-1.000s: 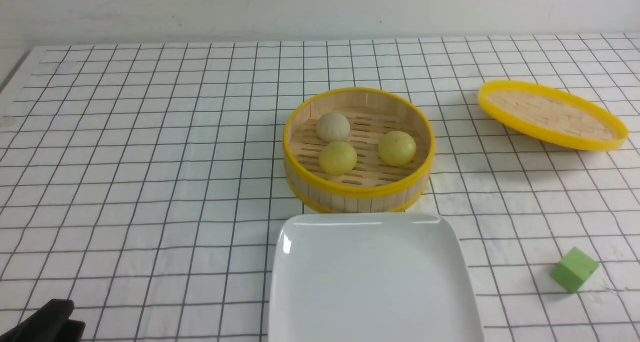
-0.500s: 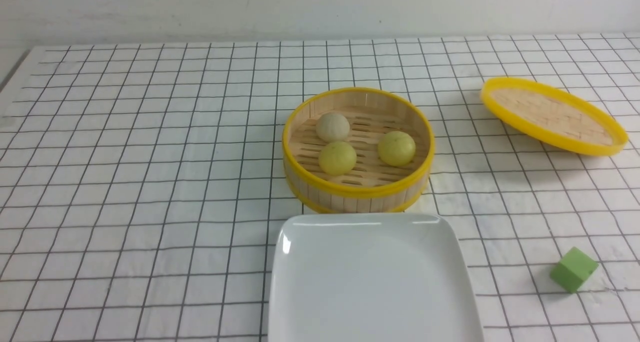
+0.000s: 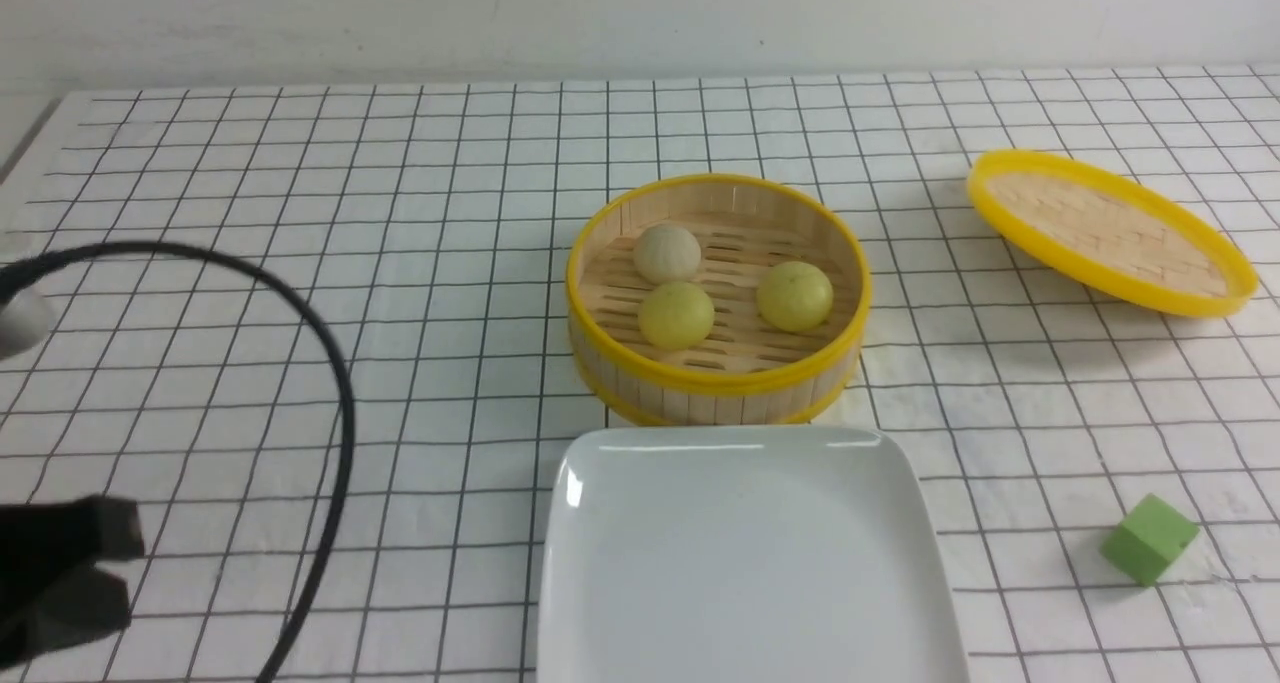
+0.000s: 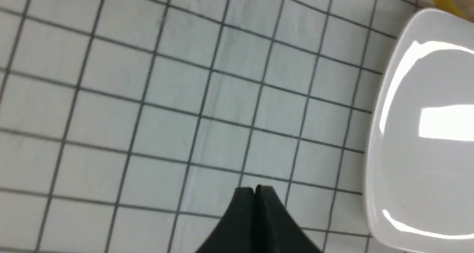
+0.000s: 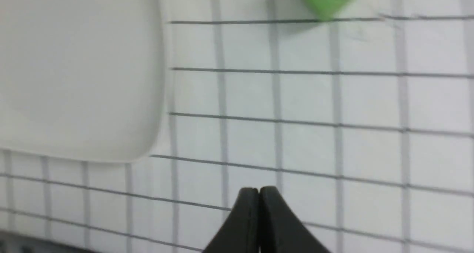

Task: Put the steamed buns into the plate on the white-black tablecloth.
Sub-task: 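Reach toward a bun in the bamboo steamer with the right gripper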

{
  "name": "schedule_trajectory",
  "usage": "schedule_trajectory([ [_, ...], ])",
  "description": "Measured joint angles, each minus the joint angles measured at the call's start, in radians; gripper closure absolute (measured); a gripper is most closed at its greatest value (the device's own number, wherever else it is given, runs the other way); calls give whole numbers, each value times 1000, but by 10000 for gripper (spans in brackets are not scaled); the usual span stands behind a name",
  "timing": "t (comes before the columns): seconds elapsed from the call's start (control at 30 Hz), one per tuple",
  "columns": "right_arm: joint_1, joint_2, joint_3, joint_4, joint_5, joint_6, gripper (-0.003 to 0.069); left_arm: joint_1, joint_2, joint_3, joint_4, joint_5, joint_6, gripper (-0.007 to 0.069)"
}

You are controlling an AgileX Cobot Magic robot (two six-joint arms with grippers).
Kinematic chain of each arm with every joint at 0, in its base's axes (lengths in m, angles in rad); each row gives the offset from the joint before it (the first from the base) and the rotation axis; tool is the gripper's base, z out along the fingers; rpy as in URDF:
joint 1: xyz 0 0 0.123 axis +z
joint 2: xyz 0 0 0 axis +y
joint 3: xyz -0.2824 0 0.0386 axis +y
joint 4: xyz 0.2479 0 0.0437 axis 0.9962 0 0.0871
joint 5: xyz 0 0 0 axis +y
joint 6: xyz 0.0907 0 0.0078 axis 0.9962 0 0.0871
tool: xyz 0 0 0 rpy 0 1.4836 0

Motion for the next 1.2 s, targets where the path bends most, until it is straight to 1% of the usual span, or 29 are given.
schedule_trajectory([
  [0.07,5,85,-17,96,-25,-105,587,0,46,-30,-42,-2,42,622],
  [0.1,18,131,-31,148,-37,-150,554,0,77,-45,-80,-6,85,622],
  [0.13,37,176,-50,181,-50,-182,525,0,91,-48,-99,-10,104,622],
  [0.2,79,240,-89,207,-84,-212,477,0,114,-53,-130,-10,135,622],
  [0.23,119,290,-130,209,-130,-218,442,0,127,-53,-148,-10,151,622],
  [0.3,191,355,-199,181,-201,-198,393,0,140,-55,-162,-12,166,622],
  [0.37,260,410,-261,126,-240,-154,361,0,144,-55,-167,-12,188,618],
  [0.4,305,461,-321,76,-262,-103,344,0,144,-55,-168,-12,203,614],
  [0.43,320,469,-330,58,-264,-95,342,0,144,-56,-168,-12,208,612],
  [0.5,405,579,-456,-85,-277,15,313,0,144,-56,-169,-6,235,598],
  [0.53,405,588,-466,-85,-277,23,311,0,144,-56,-169,-6,235,596],
  [0.57,447,662,-537,-192,-277,74,295,0,144,-56,-169,-5,242,582],
  [0.6,456,672,-557,-221,-277,88,293,0,144,-56,-169,-5,245,580],
  [0.63,485,747,-634,-332,-276,139,277,0,144,-56,-169,-5,248,562],
  [0.67,501,784,-671,-384,-276,164,268,0,144,-56,-169,-5,248,550],
  [0.7,503,803,-680,-397,-276,174,265,0,144,-56,-170,-5,248,550],
  [0.73,521,876,-757,-500,-278,222,251,0,144,-56,-170,-5,251,527],
  [0.77,521,885,-765,-509,-278,228,249,0,144,-56,-170,-5,251,524],
  [0.8,528,945,-819,-571,-286,264,242,0,144,-56,-170,-5,256,503],
  [0.87,528,1029,-891,-649,-299,317,237,0,144,-56,-169,-5,258,468],
  [0.97,528,1118,-955,-732,-306,388,242,0,144,-56,-169,-5,259,402],
  [1.03,528,1145,-966,-753,-314,420,249,0,144,-56,-169,-5,259,382],
  [1.07,528,1162,-969,-762,-321,441,258,0,144,-56,-169,-6,259,372],
  [1.13,528,1201,-972,-769,-328,490,304,0,144,-56,-169,-8,259,353],
  [1.17,528,1212,-973,-767,-328,501,361,0,144,-56,-169,-8,259,349],
  [1.2,528,1214,-973,-767,-328,503,371,0,144,-56,-169,-8,259,349],
])
